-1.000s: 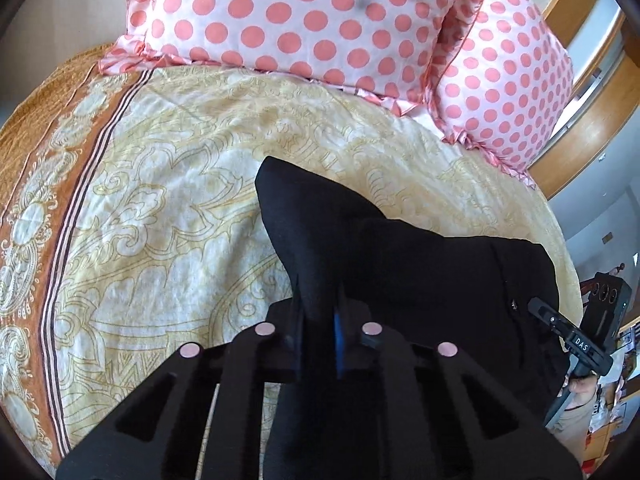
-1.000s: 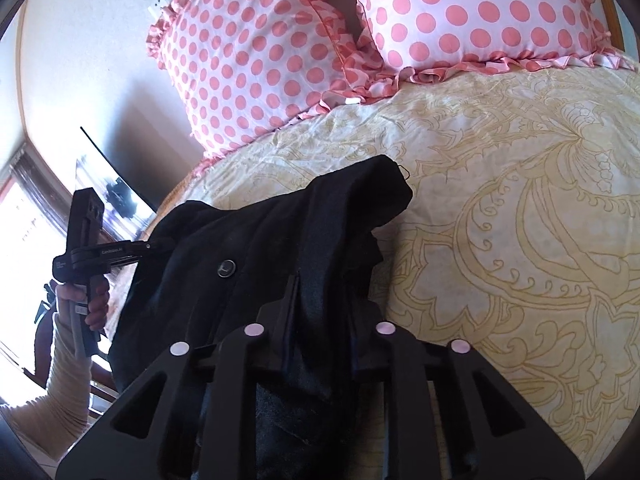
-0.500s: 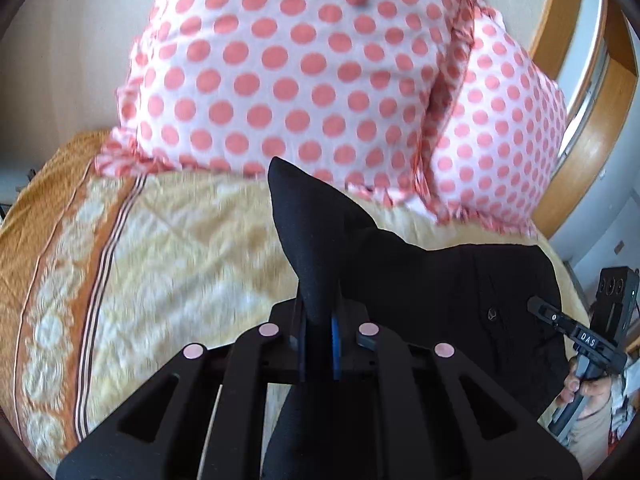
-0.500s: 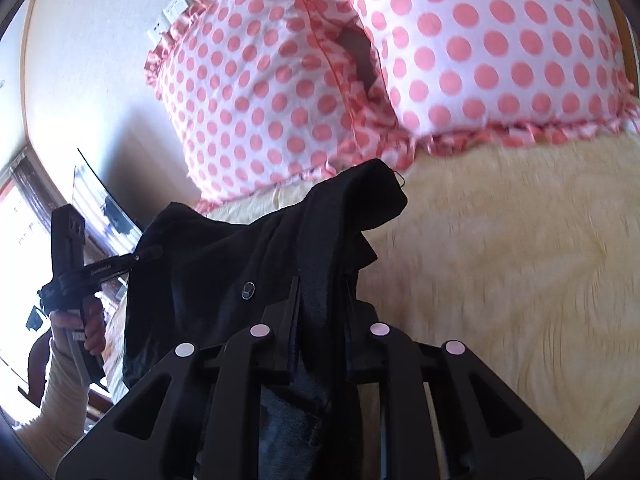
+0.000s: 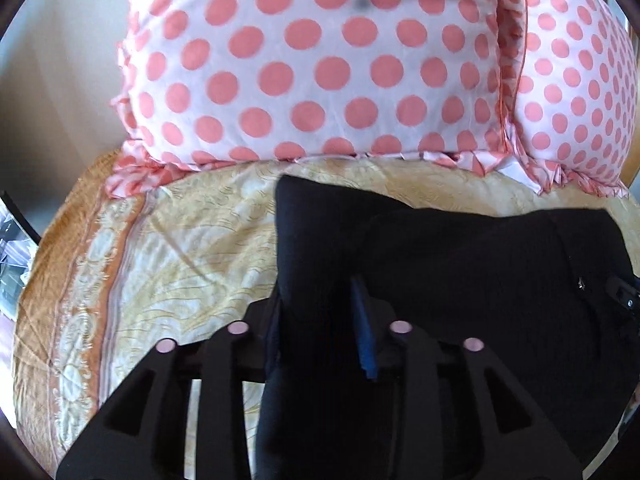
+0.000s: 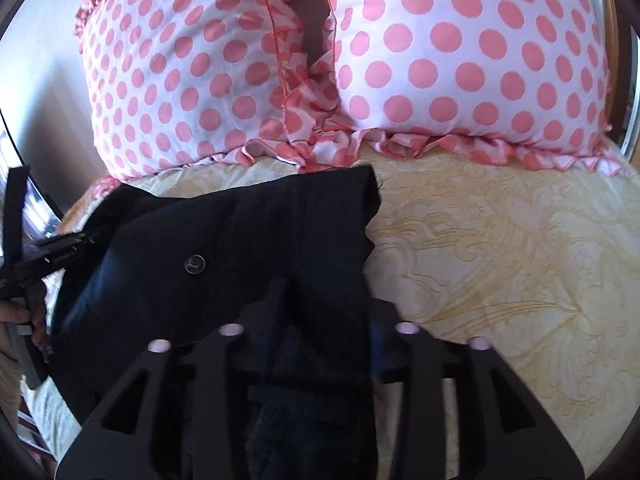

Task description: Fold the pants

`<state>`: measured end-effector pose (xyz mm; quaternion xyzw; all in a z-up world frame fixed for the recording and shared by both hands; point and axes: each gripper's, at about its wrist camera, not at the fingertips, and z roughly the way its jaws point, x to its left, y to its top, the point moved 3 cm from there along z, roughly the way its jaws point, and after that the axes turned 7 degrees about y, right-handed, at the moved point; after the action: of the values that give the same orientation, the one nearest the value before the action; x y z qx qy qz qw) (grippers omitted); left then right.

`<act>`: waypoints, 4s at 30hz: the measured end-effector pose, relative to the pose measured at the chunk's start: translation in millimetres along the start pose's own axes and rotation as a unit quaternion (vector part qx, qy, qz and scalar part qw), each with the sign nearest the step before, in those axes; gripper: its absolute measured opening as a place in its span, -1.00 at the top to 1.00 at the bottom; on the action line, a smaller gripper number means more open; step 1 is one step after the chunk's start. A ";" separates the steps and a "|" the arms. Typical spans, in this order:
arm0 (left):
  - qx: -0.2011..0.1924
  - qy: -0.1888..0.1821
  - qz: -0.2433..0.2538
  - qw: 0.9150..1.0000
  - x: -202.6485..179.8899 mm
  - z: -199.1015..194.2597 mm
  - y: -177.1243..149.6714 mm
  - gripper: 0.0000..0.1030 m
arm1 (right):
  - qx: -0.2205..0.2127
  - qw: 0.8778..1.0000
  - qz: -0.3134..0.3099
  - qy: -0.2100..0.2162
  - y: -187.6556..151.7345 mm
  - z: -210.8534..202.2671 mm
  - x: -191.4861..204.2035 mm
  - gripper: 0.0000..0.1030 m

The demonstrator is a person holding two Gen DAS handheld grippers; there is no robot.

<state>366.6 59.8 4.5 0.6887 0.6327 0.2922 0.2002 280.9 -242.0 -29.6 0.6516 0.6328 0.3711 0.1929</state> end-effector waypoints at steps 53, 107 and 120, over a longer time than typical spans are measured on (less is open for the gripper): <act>-0.046 0.023 -0.045 0.998 -11.9 -127.5 -223.6 -0.97 | -0.014 0.998 -0.048 -0.046 -158.1 -85.2 115.1 -0.97; -0.054 0.015 -0.037 0.998 -12.6 -127.7 -223.1 -0.97 | -0.029 0.997 -0.040 -0.061 -161.3 -87.5 118.0 -0.97; -0.054 0.015 -0.038 0.998 -12.8 -127.8 -223.1 -0.97 | -0.029 0.997 -0.040 -0.061 -161.5 -87.5 118.2 -0.97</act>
<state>114.2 61.8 -45.7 0.6481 0.6441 0.3287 0.2388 98.1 -126.6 -60.8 0.6415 0.6342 0.3411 0.2644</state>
